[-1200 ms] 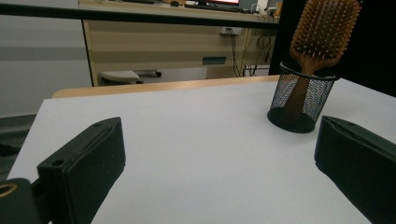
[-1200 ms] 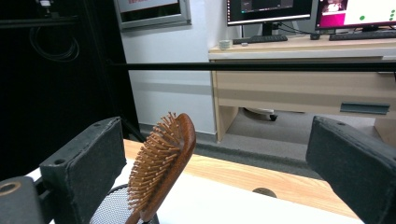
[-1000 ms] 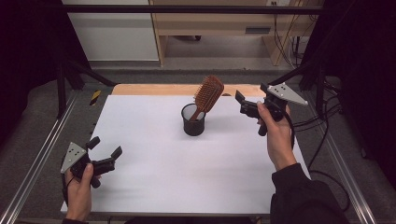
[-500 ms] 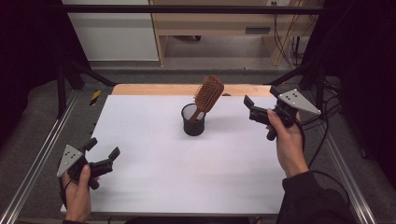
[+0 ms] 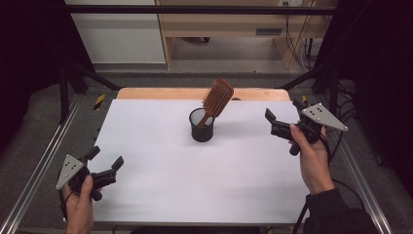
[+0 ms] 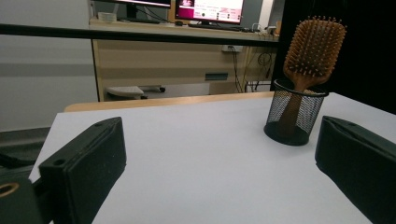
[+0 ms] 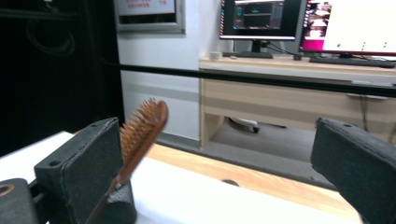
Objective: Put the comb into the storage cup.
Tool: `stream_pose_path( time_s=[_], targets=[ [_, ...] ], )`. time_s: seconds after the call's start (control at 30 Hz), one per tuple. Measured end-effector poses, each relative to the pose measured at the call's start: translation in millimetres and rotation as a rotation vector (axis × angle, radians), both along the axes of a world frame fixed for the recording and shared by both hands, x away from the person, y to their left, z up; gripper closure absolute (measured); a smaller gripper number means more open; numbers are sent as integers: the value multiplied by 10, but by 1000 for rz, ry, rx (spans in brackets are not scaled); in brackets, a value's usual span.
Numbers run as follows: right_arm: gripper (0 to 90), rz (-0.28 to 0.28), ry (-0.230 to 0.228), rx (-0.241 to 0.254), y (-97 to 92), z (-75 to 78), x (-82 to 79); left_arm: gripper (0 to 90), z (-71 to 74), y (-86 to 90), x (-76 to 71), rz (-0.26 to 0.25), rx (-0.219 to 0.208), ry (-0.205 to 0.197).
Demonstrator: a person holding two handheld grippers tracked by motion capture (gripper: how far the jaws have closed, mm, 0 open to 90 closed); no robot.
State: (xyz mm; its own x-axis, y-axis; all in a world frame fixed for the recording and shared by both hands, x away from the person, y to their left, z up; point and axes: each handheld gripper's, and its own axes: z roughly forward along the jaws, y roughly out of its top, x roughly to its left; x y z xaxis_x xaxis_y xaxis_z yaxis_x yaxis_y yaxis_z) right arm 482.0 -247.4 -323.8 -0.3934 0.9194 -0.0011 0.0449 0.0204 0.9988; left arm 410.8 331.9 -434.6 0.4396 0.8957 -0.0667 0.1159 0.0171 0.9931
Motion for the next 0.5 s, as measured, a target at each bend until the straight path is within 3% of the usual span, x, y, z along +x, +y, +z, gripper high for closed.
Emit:
stream_pose_path(
  time_s=[0.5],
  targets=[
    [22, -8, 6, -7, -168, -198, -210, 22, 1, -4, -29, 13, 4, -8]
  ],
)
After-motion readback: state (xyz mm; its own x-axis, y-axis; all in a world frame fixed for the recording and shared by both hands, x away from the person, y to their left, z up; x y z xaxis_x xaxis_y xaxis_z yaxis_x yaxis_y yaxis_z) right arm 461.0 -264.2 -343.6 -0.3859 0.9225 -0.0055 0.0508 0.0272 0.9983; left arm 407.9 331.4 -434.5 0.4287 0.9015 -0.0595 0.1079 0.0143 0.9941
